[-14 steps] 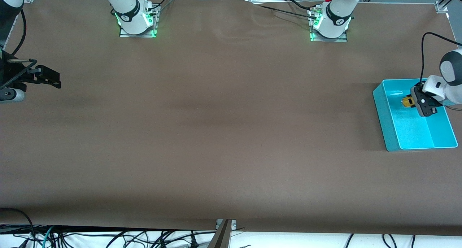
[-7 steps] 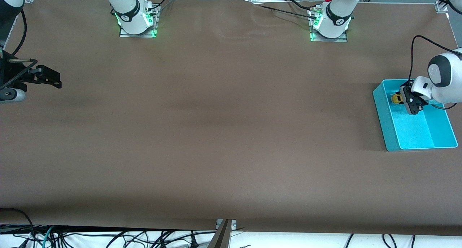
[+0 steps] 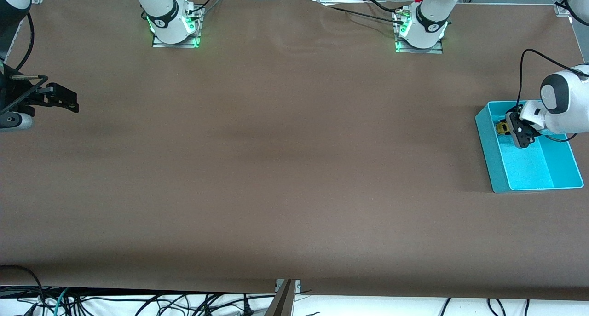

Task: Wind and store yellow beetle car
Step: 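Lower the car into the blue tray and open the left gripper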

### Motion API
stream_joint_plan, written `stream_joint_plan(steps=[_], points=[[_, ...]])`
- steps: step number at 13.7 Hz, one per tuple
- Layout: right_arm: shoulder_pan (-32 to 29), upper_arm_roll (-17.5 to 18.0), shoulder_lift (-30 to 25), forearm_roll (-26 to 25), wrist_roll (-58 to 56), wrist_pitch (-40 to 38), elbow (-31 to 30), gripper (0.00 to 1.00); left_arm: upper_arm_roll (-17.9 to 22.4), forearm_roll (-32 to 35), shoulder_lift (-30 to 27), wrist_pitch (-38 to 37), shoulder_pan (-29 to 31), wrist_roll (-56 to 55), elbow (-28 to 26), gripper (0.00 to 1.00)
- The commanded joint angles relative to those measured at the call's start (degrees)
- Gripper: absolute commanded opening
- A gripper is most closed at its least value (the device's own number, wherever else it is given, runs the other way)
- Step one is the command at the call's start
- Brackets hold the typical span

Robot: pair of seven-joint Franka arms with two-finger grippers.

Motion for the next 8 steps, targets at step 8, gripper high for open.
stream_joint_plan(steps=[8], points=[[0.11, 0.17, -0.94, -0.40, 0.74, -0.25, -0.66, 1.00, -0.55, 1.57, -5.06, -0.20, 0.65, -3.20, 0.22, 1.00]])
